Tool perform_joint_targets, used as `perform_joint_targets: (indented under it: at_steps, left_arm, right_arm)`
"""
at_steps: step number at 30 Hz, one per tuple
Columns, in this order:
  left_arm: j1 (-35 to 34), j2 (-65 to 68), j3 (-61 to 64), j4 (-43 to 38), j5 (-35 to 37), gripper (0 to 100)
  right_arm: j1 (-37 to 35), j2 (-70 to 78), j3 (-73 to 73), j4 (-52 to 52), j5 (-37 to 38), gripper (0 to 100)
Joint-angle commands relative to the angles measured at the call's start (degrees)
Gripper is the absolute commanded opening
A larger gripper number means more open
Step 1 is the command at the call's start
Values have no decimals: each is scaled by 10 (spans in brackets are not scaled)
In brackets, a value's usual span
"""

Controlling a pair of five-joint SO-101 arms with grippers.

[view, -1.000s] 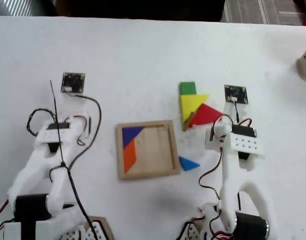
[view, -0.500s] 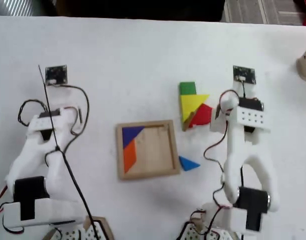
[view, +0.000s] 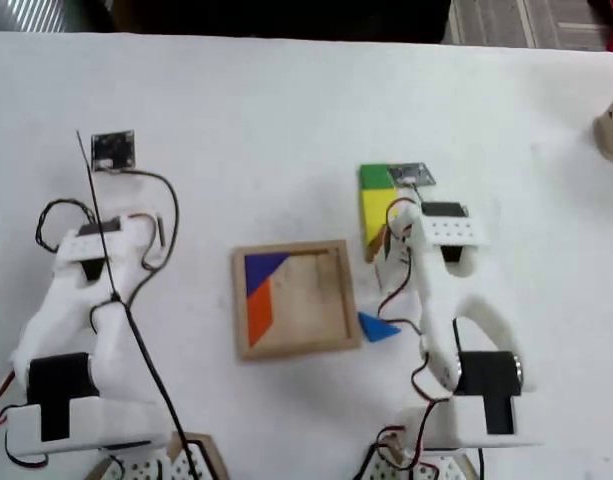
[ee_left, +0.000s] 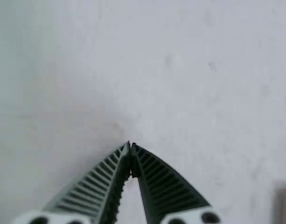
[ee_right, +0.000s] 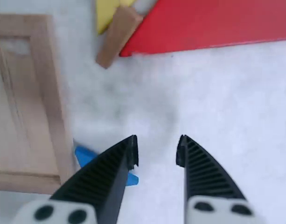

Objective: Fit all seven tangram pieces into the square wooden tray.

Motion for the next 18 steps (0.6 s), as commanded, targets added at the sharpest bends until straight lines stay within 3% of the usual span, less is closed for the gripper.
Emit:
perform_joint_targets:
  at_steps: [1, 10, 18]
  left_arm:
    - [-2, -2, -30, 3, 6, 24]
    - [-2, -2, -29, 3, 6, 24]
    - [-2, -2, -29, 3, 6, 24]
  right_arm:
    - [-8, -54, 27, -29, 6, 138]
    - [-7, -67, 39, -18, 12, 138]
    - [-60, -70, 56, 15, 90, 138]
